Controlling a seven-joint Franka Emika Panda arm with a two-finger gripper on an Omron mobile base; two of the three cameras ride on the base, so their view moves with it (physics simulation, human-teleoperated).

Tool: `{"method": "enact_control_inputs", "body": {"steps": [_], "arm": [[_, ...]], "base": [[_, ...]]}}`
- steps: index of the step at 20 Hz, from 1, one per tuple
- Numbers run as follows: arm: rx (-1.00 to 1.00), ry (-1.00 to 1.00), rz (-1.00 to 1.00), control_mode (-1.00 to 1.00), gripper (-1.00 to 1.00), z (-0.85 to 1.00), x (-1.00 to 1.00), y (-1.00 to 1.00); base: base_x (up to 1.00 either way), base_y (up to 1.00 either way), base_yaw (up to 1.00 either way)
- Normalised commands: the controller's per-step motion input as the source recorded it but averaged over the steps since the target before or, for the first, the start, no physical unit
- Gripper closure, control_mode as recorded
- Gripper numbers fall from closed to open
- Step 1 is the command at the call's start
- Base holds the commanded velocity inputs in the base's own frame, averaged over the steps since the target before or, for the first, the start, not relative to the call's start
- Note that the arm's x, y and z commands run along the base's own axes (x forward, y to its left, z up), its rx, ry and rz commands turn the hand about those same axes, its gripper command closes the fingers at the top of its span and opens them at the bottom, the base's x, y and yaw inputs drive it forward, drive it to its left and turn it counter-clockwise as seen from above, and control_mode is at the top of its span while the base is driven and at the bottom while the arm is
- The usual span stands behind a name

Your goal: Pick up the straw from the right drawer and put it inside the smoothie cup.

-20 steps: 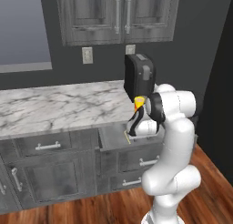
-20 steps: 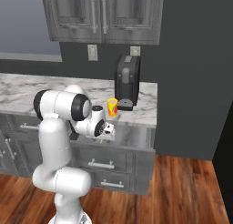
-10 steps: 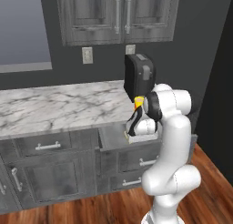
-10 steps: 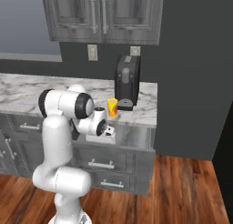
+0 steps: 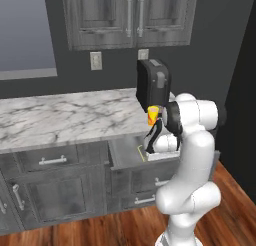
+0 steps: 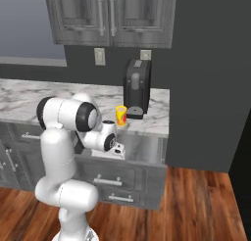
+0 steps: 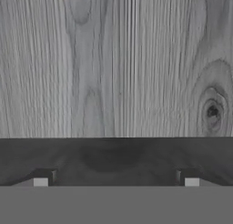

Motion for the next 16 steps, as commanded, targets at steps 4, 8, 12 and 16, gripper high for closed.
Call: {"method": "enact_control_inputs", "body": {"steps": [4, 8, 12, 16], "arm": [[0.00, -0.04, 0.03, -1.00, -1.00, 0.00, -1.00, -0.16], [0.01, -0.17, 0.02, -1.00, -1.00, 0.04, -1.00, -0.12], [0.02, -0.22, 0.02, -1.00, -1.00, 0.30, -0.71, -0.06], [0.06, -0.22, 0.01, -1.00, -1.00, 0.43, -0.06, 0.00]], "base": [[0.00, 0.00, 0.00], [0.00, 0.00, 0.00], [0.00, 0.00, 0.00], [0.00, 0.00, 0.00]]}}
